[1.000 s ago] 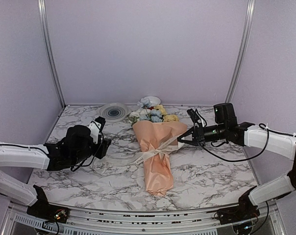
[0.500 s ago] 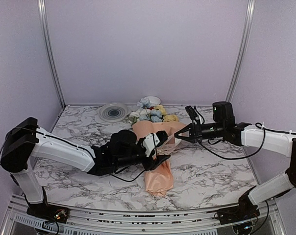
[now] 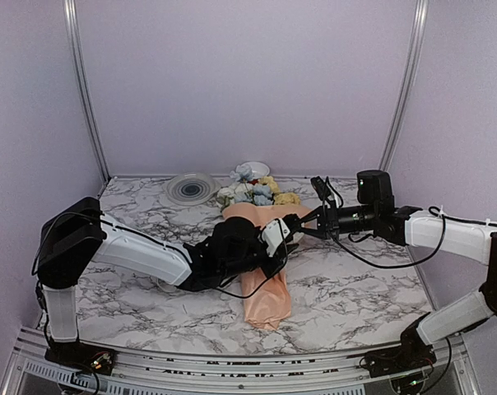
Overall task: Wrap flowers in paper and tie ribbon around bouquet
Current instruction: Adjust the right side of the half-tied ribbon in the folded bouquet.
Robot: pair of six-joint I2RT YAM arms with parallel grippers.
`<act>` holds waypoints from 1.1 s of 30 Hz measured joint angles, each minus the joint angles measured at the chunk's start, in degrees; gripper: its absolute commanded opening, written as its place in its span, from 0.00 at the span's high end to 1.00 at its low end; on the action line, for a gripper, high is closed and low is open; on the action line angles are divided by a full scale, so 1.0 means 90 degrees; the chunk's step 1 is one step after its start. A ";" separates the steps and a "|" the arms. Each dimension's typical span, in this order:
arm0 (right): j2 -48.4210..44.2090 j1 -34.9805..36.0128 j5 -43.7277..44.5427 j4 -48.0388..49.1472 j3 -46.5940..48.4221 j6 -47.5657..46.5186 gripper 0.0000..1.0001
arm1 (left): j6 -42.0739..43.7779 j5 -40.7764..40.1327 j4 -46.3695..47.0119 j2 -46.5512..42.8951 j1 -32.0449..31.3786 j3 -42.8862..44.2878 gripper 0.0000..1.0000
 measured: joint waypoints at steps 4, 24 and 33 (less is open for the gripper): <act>0.0000 0.0000 -0.0007 -0.0002 0.0000 -0.0012 0.86 | -0.0083 0.0051 0.0024 0.0027 0.0000 0.0051 1.00; -0.0930 0.0231 0.0653 0.0658 -0.0733 -0.1411 0.44 | -0.2191 0.1678 0.0571 -0.1231 0.0733 -0.0449 1.00; -0.0216 0.0867 0.2225 0.1263 -0.0801 -0.1785 0.45 | -0.2494 0.1872 0.0797 -0.1231 0.0712 -0.0469 1.00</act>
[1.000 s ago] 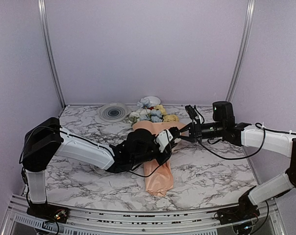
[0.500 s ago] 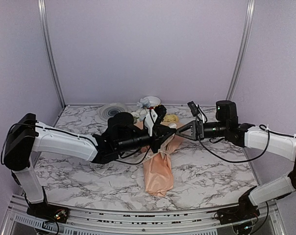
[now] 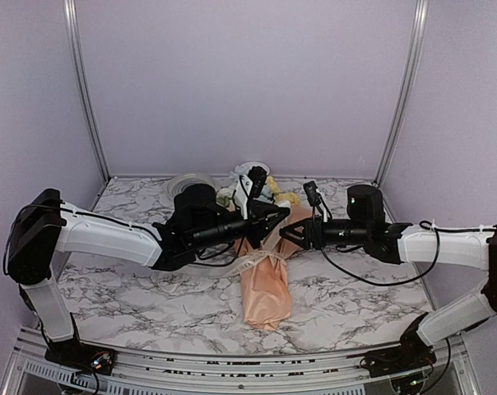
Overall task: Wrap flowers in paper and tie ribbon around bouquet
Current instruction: Adjust the right side of the half-tied ribbon in the folded bouquet.
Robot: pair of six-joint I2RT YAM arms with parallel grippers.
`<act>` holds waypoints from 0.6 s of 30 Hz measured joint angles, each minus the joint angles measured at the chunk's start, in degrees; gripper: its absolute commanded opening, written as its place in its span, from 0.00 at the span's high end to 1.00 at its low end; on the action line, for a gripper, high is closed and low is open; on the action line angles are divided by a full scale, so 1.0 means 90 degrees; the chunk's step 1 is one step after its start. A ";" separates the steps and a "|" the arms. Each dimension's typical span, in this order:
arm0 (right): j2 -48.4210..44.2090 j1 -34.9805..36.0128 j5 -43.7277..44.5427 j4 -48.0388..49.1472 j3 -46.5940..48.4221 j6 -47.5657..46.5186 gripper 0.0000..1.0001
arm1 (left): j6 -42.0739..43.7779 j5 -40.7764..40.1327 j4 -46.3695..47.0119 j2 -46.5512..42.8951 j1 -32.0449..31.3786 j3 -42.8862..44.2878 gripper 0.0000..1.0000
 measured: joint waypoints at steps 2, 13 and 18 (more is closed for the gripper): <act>0.0214 0.0024 0.0211 0.0061 0.0068 -0.0053 0.57 | -0.0007 0.0012 0.0012 0.0000 0.0002 -0.0019 1.00; 0.0517 0.0024 0.0639 0.0622 0.0335 -0.0044 1.00 | -0.0119 0.0044 0.0085 -0.0002 0.0061 -0.0226 0.81; 0.0185 -0.0102 0.1081 0.0238 0.0391 -0.0080 1.00 | -0.0114 -0.0136 -0.0194 -0.0206 0.0192 -0.0697 0.36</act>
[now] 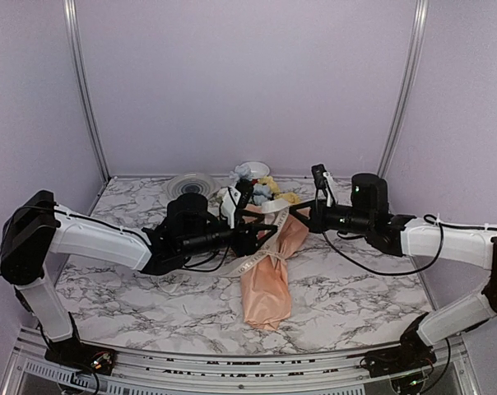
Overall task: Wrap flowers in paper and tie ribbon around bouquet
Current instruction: Adjust the right side of the half-tied ribbon in the folded bouquet.
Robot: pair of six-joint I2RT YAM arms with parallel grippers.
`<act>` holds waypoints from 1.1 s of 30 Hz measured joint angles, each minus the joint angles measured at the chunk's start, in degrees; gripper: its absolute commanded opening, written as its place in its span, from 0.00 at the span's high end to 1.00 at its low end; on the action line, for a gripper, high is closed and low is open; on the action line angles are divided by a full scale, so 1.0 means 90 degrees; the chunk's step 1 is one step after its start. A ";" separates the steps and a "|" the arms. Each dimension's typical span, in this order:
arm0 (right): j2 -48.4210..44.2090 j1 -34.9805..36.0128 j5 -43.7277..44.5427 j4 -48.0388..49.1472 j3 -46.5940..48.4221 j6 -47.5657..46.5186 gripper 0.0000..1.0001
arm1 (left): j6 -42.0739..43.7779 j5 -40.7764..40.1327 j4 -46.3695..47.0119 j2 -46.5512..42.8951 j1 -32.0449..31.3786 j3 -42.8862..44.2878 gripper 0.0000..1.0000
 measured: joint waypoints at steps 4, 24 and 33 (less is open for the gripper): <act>-0.0243 -0.0049 0.0452 -0.0712 0.0376 -0.0172 1.00 | 0.0114 -0.0804 -0.1226 -0.0648 0.0104 -0.0350 0.22; -0.0566 -0.0185 0.1161 -0.2397 0.1540 -0.0736 1.00 | -0.1464 -0.2735 -0.5620 -0.1387 0.1428 -0.2171 0.39; -0.0520 -0.0746 0.1110 -0.2562 0.1603 -0.0670 1.00 | -0.1236 -0.2681 -0.5032 -0.1035 0.1625 -0.2018 1.00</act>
